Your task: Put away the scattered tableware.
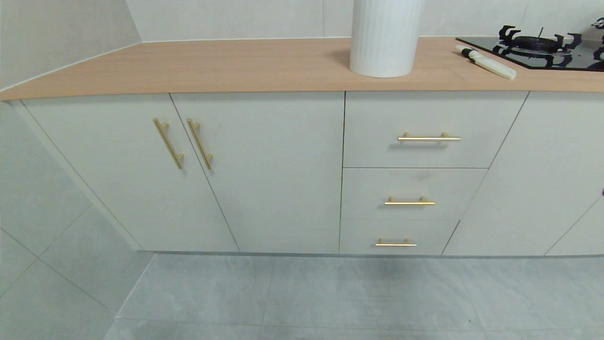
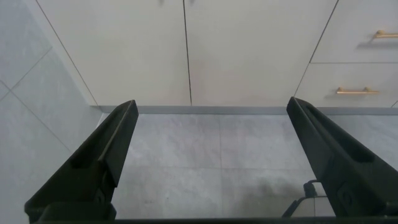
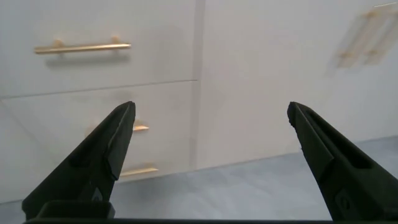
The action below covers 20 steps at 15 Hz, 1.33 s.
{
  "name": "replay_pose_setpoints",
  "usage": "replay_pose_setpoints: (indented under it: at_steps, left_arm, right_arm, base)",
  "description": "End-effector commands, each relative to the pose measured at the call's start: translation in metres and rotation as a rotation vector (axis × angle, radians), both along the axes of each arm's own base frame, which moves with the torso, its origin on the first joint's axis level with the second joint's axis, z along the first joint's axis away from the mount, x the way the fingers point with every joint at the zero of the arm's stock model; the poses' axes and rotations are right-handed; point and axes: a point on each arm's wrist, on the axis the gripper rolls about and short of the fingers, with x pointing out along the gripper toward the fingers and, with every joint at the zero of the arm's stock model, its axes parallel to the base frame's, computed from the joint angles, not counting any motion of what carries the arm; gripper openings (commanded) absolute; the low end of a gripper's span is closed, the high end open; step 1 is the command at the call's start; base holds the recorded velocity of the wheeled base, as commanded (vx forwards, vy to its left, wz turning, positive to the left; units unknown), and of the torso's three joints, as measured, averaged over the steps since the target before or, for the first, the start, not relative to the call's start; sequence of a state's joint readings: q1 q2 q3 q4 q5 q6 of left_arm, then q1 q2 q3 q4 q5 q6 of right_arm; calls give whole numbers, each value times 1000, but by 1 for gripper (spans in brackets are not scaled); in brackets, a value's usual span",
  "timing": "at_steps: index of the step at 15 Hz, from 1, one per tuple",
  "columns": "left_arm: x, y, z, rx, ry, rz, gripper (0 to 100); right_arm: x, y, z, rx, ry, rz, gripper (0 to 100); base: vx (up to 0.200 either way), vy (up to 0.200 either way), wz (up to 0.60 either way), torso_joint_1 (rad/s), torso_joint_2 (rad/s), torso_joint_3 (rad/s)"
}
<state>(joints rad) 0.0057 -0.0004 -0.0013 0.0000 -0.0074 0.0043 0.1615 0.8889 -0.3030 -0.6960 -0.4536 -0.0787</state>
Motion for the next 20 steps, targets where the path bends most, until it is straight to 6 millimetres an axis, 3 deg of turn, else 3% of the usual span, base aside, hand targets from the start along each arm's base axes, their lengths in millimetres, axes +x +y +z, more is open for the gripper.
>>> replay_pose_setpoints:
  at_steps: [1, 4, 5, 8, 10, 12, 15, 20]
  left_arm:
    - [0, 0, 0, 0, 0, 0, 100]
    - [0, 0, 0, 0, 0, 0, 100]
    - [0, 0, 0, 0, 2, 0, 100]
    - [0, 0, 0, 0, 2, 0, 100]
    - [0, 0, 0, 0, 2, 0, 100]
    - [0, 0, 0, 0, 0, 0, 100]
    - [0, 0, 0, 0, 0, 0, 100]
    - [0, 0, 0, -1, 0, 0, 100]
  right_arm:
    - [-111, -18, -33, -84, -84, -167, 100]
    - [-159, -17, -50, -113, -69, -246, 100]
    - [-164, -17, -56, -113, -66, -255, 100]
    - [-153, -17, -72, -82, -25, -258, 100]
    - [-140, -17, -95, -64, 21, -228, 100]
    - [-123, -12, -121, -22, -16, 1, 100]
    - [-121, -9, -130, 30, 48, 164, 100]
    - [-121, -7, -135, 69, 91, 228, 100]
  base:
    - [0, 0, 0, 0, 0, 0]
    - [0, 0, 0, 0, 0, 0]
    - [0, 0, 0, 0, 0, 0]
    - [0, 0, 0, 0, 0, 0]
    - [0, 0, 0, 0, 0, 0]
    - [0, 0, 0, 0, 0, 0]
    - [0, 0, 0, 0, 0, 0]
    - [0, 0, 0, 0, 0, 0]
